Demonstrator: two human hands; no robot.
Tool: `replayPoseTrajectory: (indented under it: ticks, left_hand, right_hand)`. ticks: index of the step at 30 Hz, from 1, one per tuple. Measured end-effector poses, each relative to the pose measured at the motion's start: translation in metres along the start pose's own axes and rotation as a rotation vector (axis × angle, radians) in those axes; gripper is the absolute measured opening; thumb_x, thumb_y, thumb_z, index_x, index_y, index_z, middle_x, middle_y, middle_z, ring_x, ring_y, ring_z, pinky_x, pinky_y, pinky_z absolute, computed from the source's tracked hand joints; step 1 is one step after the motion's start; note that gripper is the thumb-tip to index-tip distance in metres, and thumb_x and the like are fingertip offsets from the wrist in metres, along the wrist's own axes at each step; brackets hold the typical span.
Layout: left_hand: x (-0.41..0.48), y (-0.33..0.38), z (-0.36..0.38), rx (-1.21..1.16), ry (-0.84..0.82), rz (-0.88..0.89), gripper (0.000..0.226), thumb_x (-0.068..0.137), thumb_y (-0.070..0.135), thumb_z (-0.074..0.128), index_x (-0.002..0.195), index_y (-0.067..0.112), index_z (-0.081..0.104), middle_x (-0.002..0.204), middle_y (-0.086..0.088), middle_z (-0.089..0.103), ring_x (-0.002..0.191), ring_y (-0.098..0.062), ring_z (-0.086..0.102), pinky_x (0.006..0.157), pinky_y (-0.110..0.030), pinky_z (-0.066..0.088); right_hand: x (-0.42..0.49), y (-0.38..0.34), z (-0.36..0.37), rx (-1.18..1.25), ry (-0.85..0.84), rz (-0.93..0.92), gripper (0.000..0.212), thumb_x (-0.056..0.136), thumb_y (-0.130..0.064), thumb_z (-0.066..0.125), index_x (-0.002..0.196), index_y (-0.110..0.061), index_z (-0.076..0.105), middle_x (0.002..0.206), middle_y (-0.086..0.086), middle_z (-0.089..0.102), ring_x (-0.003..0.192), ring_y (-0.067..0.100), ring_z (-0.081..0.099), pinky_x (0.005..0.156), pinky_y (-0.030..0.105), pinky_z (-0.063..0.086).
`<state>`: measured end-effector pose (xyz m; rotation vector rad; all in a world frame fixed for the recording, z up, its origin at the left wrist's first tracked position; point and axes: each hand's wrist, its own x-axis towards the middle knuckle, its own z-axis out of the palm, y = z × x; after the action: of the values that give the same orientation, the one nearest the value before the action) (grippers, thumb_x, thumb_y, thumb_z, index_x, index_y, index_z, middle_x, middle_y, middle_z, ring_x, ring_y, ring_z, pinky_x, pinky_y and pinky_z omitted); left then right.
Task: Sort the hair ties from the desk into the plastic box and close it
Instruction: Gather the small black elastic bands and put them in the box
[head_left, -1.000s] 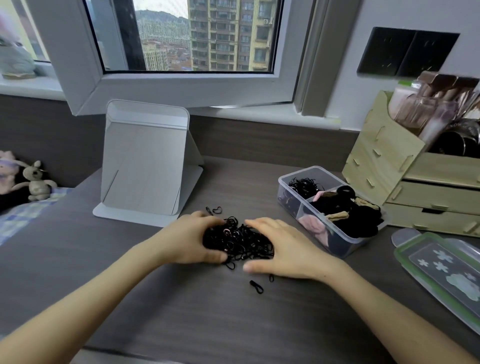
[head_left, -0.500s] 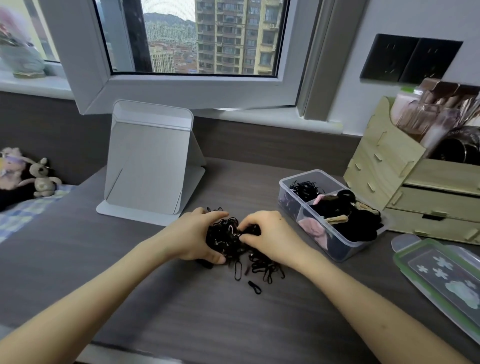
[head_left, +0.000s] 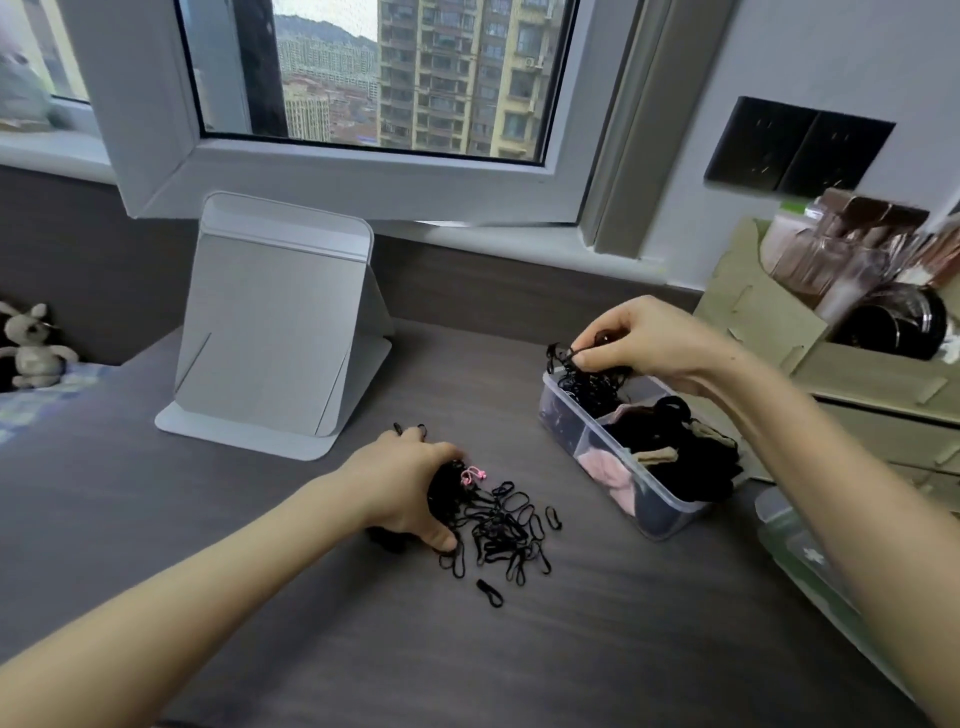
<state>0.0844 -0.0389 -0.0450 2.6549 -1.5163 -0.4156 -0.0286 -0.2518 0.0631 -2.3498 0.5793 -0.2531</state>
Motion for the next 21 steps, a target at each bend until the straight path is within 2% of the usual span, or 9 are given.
replayPoseTrajectory:
  ticks: [3, 5, 6, 8, 11, 13, 17, 19, 21]
  left_hand:
    - [0.004, 0.001, -0.001, 0.026, -0.006, 0.011, 0.092, 0.058, 0.053, 0.077, 0.136, 0.035, 0.033, 0.127, -0.007, 0.045, 0.118, -0.029, 0.043, 0.094, -0.039, 0.044]
    - [0.006, 0.001, -0.002, 0.036, -0.014, 0.02, 0.086, 0.06, 0.05, 0.077, 0.134, 0.034, 0.037, 0.124, -0.006, 0.046, 0.116, -0.029, 0.045, 0.091, -0.038, 0.045]
    - [0.006, 0.001, -0.003, 0.04, -0.016, 0.025, 0.082, 0.061, 0.048, 0.076, 0.133, 0.034, 0.038, 0.123, -0.006, 0.047, 0.114, -0.028, 0.046, 0.09, -0.037, 0.046]
    - [0.007, 0.001, -0.004, 0.042, -0.022, 0.035, 0.074, 0.064, 0.042, 0.075, 0.13, 0.033, 0.043, 0.119, -0.005, 0.047, 0.109, -0.028, 0.049, 0.085, -0.034, 0.047]
    - [0.009, 0.003, -0.007, 0.053, -0.019, 0.059, 0.059, 0.066, 0.033, 0.073, 0.121, 0.03, 0.052, 0.108, -0.003, 0.05, 0.095, -0.025, 0.052, 0.078, -0.032, 0.048]
    - [0.011, 0.003, -0.009, 0.064, 0.0, 0.075, 0.05, 0.068, 0.027, 0.07, 0.117, 0.028, 0.057, 0.109, -0.003, 0.057, 0.098, -0.025, 0.055, 0.078, -0.033, 0.05]
    - [0.016, 0.001, -0.011, 0.053, 0.041, 0.071, 0.042, 0.072, 0.017, 0.064, 0.113, 0.027, 0.062, 0.109, -0.004, 0.065, 0.101, -0.027, 0.059, 0.077, -0.032, 0.05]
    - [0.018, 0.002, -0.014, 0.037, 0.049, 0.061, 0.038, 0.071, 0.014, 0.062, 0.108, 0.025, 0.065, 0.104, -0.006, 0.066, 0.096, -0.029, 0.062, 0.072, -0.032, 0.05]
    - [0.019, 0.001, -0.017, 0.019, 0.066, 0.055, 0.036, 0.07, 0.011, 0.061, 0.104, 0.022, 0.067, 0.099, -0.007, 0.068, 0.091, -0.029, 0.063, 0.067, -0.029, 0.049]
  right_hand:
    - [0.023, 0.011, -0.018, -0.2, -0.059, 0.048, 0.01, 0.074, -0.009, 0.073, 0.069, -0.018, 0.072, 0.058, -0.003, 0.062, 0.042, -0.001, 0.053, 0.042, 0.012, 0.042]
    - [0.038, 0.02, -0.019, -0.345, -0.109, 0.09, 0.007, 0.074, -0.007, 0.072, 0.07, -0.013, 0.072, 0.058, 0.0, 0.061, 0.041, 0.001, 0.052, 0.04, 0.012, 0.041]
    - [0.045, 0.025, -0.017, -0.415, -0.141, 0.106, 0.004, 0.073, -0.006, 0.072, 0.073, -0.01, 0.073, 0.06, 0.001, 0.06, 0.044, 0.005, 0.052, 0.043, 0.015, 0.043]
    - [0.056, 0.033, -0.01, -0.536, -0.217, 0.123, 0.011, 0.074, -0.007, 0.073, 0.084, -0.003, 0.073, 0.067, 0.004, 0.064, 0.055, 0.011, 0.053, 0.053, 0.021, 0.047]
    - [0.066, 0.04, -0.001, -0.612, -0.295, 0.136, 0.018, 0.073, -0.008, 0.075, 0.091, -0.006, 0.071, 0.093, 0.011, 0.072, 0.074, 0.016, 0.058, 0.071, 0.027, 0.048]
    - [0.069, 0.043, -0.001, -0.618, -0.291, 0.13, 0.022, 0.072, -0.009, 0.076, 0.094, -0.01, 0.071, 0.097, 0.01, 0.071, 0.078, 0.018, 0.059, 0.073, 0.03, 0.051]
    - [0.063, 0.039, -0.013, -0.563, -0.27, 0.144, 0.03, 0.074, -0.008, 0.075, 0.104, -0.011, 0.069, 0.095, 0.005, 0.065, 0.077, 0.021, 0.062, 0.06, 0.031, 0.057]
    - [0.056, 0.031, -0.022, -0.613, -0.197, 0.096, 0.03, 0.075, -0.012, 0.075, 0.104, -0.016, 0.069, 0.099, 0.005, 0.068, 0.076, 0.019, 0.064, 0.064, 0.032, 0.057]
    - [0.042, 0.02, -0.025, -0.692, -0.055, -0.01, 0.03, 0.074, -0.019, 0.075, 0.103, -0.02, 0.069, 0.099, 0.002, 0.07, 0.085, 0.018, 0.065, 0.076, 0.032, 0.053]
